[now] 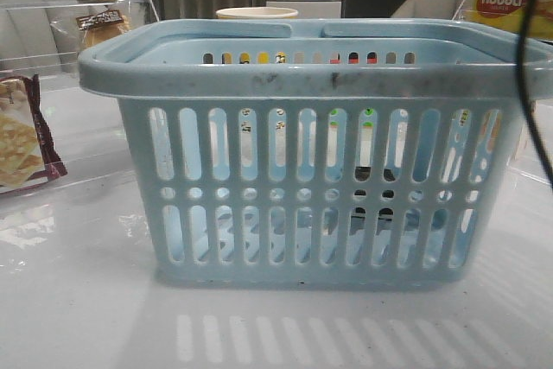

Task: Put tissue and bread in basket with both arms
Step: 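Carry the box over the blue basket and release it inside, then grasp the wrapped bread pastry on the shelf with the left gripper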

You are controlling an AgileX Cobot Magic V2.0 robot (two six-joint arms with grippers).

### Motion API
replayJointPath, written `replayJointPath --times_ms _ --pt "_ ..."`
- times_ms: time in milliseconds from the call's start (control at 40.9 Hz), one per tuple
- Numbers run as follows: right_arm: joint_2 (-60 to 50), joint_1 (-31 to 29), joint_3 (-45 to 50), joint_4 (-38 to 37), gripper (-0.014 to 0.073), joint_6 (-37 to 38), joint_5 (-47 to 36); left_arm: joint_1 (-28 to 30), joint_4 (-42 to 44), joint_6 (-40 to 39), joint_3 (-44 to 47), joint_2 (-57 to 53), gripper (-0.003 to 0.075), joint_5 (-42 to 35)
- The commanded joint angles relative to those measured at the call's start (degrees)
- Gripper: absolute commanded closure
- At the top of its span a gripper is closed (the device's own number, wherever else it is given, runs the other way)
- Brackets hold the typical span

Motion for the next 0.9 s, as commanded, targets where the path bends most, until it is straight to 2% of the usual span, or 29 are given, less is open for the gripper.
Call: replayJointPath --times_ms 0,244,391,464,513,538,660,733,880 --pt "-7.33 0.10 3.29 -0.50 -0.0017 -0.94 -4.81 -0.50 0.03 0.09 -1.88 0.29 0.0630 -5.33" --pt "-19.66 0.05 13.02 -0.50 -0.0017 -0.94 -4.63 -0.50 -0.21 0.09 -1.88 0.29 0.0630 -7.48" --pt "-22.14 0.05 14.71 -0.50 -0.0017 -0.94 -2.52 -0.50 -0.28 0.09 -1.88 0.29 0.0623 -11.93" --pt "-22.08 0.05 14.71 -0.50 -0.0017 -0.94 -1.28 -0.50 -0.28 0.09 -2.32 1.59 0.0547 -13.37" --pt "-22.08 0.05 14.71 -0.50 -0.0017 -0.94 -0.66 -0.50 -0.28 0.09 -3.08 3.17 0.0456 -13.90" --pt "-22.08 0.05 14.71 -0.50 -0.0017 -0.94 -0.45 -0.50 -0.28 0.09 -3.74 4.64 0.0381 -14.01" --pt "-22.08 0.05 14.71 -0.50 -0.0017 -0.94 0.08 0.09 -0.28 0.09 -8.14 11.42 0.0164 -14.24" --pt "-22.08 0.05 14.71 -0.50 -0.0017 -0.94 0.08 1.08 -0.16 0.09 -12.04 16.65 0.0108 -14.12" --pt "-22.08 0.05 14.71 -0.50 -0.0017 -0.94 0.10 3.86 -0.16 0.09 -20.64 28.45 0.0106 -14.12"
